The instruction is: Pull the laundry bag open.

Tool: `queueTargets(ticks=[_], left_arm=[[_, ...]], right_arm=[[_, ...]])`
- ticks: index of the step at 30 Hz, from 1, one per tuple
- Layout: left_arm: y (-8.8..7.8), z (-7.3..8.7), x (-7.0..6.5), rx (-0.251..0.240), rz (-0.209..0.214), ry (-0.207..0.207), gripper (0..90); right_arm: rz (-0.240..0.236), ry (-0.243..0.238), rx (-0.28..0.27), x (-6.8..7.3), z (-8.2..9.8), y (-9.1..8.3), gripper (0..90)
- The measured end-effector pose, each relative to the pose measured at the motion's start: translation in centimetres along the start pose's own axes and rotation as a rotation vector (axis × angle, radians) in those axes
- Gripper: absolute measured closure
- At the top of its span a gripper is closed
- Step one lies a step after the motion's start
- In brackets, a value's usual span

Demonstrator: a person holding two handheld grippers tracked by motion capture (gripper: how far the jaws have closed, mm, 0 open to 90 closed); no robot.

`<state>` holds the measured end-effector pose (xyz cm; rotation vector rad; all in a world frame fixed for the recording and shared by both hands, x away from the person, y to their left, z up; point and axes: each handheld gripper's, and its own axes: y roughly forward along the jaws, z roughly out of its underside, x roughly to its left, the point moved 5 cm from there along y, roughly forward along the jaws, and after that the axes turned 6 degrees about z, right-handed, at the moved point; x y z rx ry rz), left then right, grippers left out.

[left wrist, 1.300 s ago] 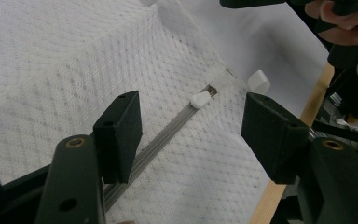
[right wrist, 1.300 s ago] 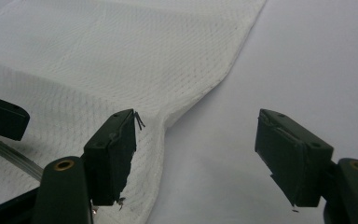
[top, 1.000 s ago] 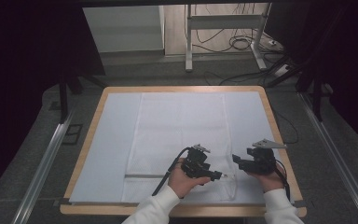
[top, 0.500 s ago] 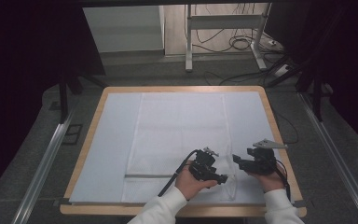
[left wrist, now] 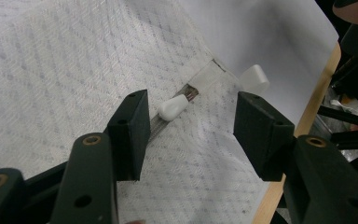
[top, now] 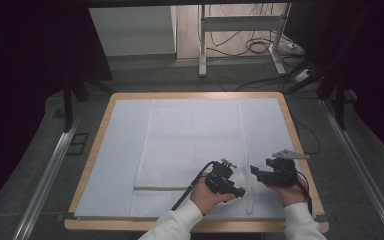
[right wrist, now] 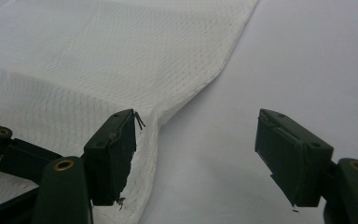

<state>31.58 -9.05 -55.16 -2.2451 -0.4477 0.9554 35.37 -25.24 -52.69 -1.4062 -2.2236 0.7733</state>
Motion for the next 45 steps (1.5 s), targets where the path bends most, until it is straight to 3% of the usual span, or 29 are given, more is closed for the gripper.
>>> queueTargets(ticks=[8, 17, 31, 45], left_arm=[[0.2, -0.1, -0.1, -0.003, 0.032, -0.015, 51.5], [0.3, 0.2, -0.2, 0.006, 0.041, -0.012, 56.4], [0.8, 0.0, -0.1, -0.007, 0.005, 0.011, 68.4], [1.2, -0.3, 0.1, -0.014, 0.0, 0.019, 82.4]], right_arm=[[0.004, 0.008, -0.002, -0.2, 0.0, -0.1, 28.4], [0.008, 0.012, -0.009, -0.5, -0.1, -0.2, 28.4], [0.012, 0.013, -0.006, -0.4, -0.1, -0.2, 28.4], [0.011, 0.014, -0.008, -0.5, -0.1, -0.2, 28.4]])
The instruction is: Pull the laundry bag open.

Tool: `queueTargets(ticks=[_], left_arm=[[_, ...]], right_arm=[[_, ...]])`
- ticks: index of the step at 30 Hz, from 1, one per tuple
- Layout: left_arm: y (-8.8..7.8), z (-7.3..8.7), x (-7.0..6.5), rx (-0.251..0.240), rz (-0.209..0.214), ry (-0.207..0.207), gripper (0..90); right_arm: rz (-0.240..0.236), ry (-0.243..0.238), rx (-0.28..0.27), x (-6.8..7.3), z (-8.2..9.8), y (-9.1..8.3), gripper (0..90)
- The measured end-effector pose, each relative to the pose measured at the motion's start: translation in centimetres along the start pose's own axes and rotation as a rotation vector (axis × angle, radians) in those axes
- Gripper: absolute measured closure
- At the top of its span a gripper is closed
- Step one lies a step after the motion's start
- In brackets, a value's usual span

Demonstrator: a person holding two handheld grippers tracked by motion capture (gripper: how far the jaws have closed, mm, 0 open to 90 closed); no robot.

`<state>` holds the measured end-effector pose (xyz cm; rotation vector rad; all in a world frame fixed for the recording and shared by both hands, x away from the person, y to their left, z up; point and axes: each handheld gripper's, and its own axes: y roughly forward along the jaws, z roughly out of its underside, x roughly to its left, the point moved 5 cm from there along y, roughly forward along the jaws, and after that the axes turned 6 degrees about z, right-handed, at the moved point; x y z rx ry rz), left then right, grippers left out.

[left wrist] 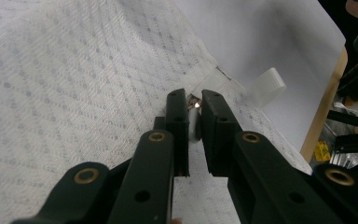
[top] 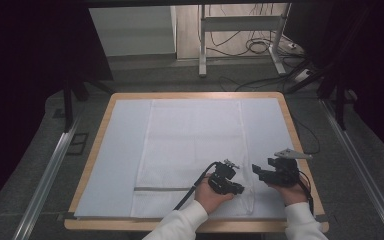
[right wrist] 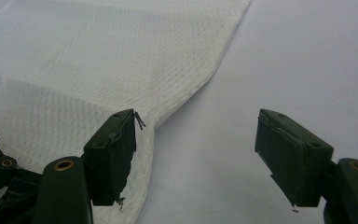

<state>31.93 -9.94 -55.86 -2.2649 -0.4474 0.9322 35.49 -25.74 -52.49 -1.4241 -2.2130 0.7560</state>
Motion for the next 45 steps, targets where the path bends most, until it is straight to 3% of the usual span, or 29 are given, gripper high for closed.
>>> queueTargets(ticks=[21, 33, 45], left_arm=[[-0.4, -0.1, -0.1, -0.004, 0.015, 0.017, 86.6], [-2.4, -0.4, 0.0, -0.042, 0.033, 0.027, 86.7], [-4.3, -0.3, 0.1, -0.084, 0.016, 0.053, 86.6]], right_arm=[[-0.011, 0.004, 0.009, 0.0, 0.1, 0.0, 28.4], [-0.007, 0.028, 0.005, -0.6, -0.1, -0.4, 28.3], [-0.008, 0.036, -0.001, -0.7, -0.2, -0.7, 28.3]])
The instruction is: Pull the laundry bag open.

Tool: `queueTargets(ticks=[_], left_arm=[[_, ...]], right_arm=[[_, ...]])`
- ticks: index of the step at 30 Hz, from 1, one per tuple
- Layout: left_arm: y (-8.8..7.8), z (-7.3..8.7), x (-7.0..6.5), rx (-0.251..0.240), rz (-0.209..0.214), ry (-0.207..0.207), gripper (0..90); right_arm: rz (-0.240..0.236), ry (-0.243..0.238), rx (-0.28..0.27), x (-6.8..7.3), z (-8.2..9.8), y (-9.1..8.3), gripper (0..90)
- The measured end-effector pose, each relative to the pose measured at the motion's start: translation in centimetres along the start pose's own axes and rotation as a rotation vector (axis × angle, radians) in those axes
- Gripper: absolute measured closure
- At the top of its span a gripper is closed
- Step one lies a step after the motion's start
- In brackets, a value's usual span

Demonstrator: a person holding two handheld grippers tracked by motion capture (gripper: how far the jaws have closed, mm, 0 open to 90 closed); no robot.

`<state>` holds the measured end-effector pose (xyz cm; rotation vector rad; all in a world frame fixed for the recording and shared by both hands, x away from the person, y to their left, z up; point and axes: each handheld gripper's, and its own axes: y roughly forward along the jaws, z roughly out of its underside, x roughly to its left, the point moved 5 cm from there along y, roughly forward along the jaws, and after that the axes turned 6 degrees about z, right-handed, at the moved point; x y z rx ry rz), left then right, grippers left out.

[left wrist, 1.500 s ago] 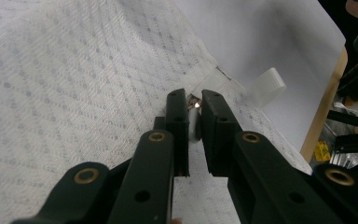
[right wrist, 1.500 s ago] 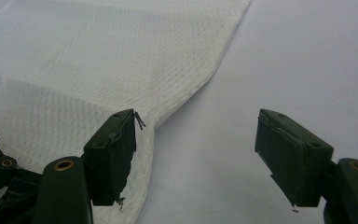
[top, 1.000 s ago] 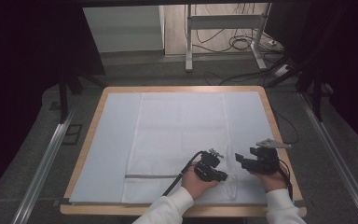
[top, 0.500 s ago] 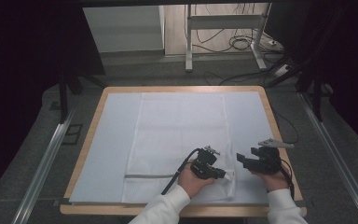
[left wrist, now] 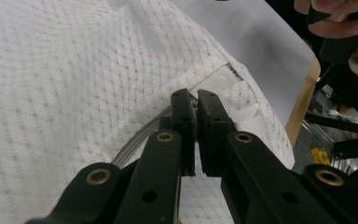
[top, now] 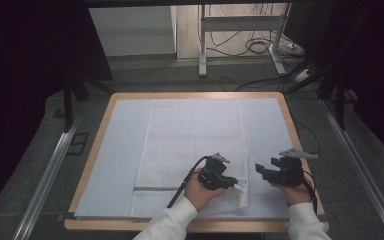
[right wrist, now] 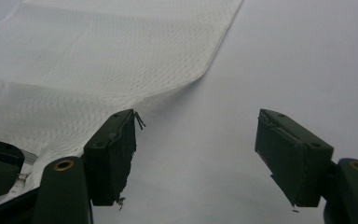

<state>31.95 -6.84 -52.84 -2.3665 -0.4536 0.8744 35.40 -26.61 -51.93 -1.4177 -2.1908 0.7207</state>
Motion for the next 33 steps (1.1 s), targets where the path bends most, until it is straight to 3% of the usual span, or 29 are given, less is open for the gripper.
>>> queueTargets(ticks=[17, 25, 33], left_arm=[[-1.9, 0.0, 0.7, -0.042, -0.012, -0.008, 86.7], [-1.9, 0.2, 0.6, -0.041, -0.011, -0.009, 86.7], [-1.4, 0.4, 0.4, -0.032, -0.007, -0.003, 86.7]], right_arm=[[-0.037, 0.018, 0.037, 0.4, 0.0, -0.2, 28.3], [-0.093, 0.069, 0.058, 1.2, -0.3, -0.5, 27.6], [-0.119, 0.091, 0.096, 2.4, -0.3, 0.0, 27.1]])
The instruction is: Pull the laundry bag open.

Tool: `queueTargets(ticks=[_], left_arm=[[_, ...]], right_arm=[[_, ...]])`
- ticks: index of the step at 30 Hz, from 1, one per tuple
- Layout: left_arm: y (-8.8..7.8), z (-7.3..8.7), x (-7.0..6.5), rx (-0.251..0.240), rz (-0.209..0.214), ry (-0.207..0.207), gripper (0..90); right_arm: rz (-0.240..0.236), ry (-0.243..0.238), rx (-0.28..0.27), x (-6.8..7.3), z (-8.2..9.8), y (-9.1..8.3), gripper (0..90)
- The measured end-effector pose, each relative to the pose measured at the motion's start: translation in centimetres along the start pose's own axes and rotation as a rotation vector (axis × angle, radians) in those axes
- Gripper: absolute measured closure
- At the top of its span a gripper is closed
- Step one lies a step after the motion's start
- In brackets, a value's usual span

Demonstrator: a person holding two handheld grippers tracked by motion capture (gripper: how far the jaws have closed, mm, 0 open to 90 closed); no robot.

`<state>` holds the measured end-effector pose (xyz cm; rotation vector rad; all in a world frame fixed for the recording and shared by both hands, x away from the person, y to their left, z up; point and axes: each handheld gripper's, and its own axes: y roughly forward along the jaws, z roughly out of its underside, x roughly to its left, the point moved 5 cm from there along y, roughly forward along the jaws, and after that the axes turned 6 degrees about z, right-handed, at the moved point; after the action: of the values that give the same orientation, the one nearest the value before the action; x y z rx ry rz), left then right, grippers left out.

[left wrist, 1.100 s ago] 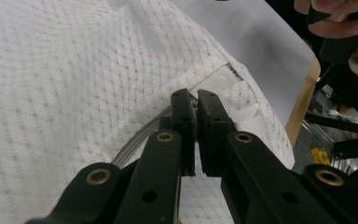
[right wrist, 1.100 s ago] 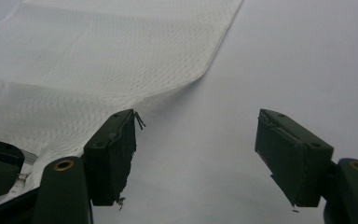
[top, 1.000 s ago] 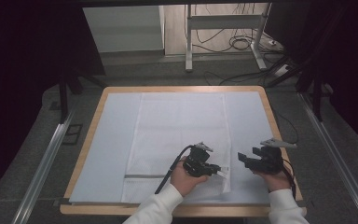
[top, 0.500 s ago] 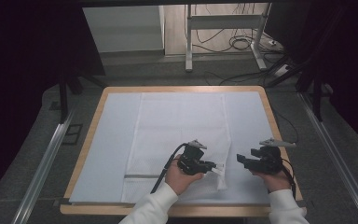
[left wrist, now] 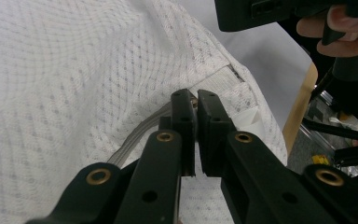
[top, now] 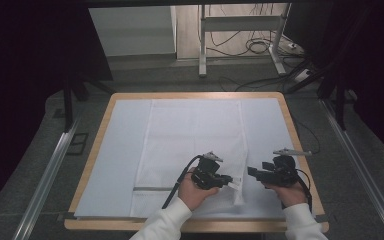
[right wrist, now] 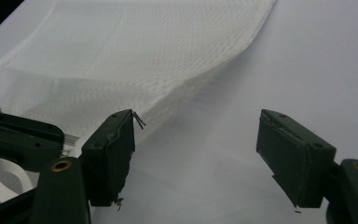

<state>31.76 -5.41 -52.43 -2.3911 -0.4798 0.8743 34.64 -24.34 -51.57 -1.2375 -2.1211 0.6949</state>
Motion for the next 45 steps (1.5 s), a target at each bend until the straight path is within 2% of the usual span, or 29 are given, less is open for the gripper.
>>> queueTargets(ticks=[7, 20, 27, 32, 37, 40, 42, 43, 44, 45], left_arm=[[0.2, 0.1, -0.1, 0.002, 0.0, 0.002, 86.7], [0.4, 0.1, -0.3, 0.004, 0.001, 0.004, 86.7], [0.3, 0.1, -0.3, 0.0, 0.0, 0.007, 86.7], [0.2, 0.1, -0.3, -0.002, -0.001, 0.007, 86.7], [0.3, 0.2, -0.3, -0.003, -0.003, 0.011, 86.7], [0.4, 0.3, -0.4, -0.001, -0.005, 0.014, 86.7], [0.4, 0.3, -0.4, -0.001, -0.008, 0.016, 86.7], [0.5, 0.3, -0.4, 0.0, -0.007, 0.016, 86.7], [0.5, 0.3, -0.4, 0.002, -0.006, 0.015, 86.7], [0.6, 0.3, -0.4, 0.002, -0.005, 0.015, 86.7]], right_arm=[[-0.037, 0.011, 0.027, 1.1, 0.0, 0.6, 27.1], [-0.047, 0.036, 0.043, 1.8, -0.1, 1.0, 25.3], [-0.052, 0.048, 0.067, 2.5, 0.1, 2.0, 24.8], [-0.056, 0.052, 0.104, 3.3, 0.5, 3.2, 25.2], [-0.07, 0.059, 0.115, 3.6, 0.7, 3.8, 30.1], [-0.091, 0.074, 0.121, 3.6, 0.7, 4.2, 35.5], [-0.097, 0.067, 0.125, 3.7, 0.8, 4.4, 41.9], [-0.097, 0.067, 0.125, 3.7, 0.8, 4.4, 41.9], [-0.108, 0.059, 0.126, 3.7, 0.8, 4.6, 50.0], [-0.116, 0.057, 0.124, 3.8, 0.8, 4.6, 54.1]])
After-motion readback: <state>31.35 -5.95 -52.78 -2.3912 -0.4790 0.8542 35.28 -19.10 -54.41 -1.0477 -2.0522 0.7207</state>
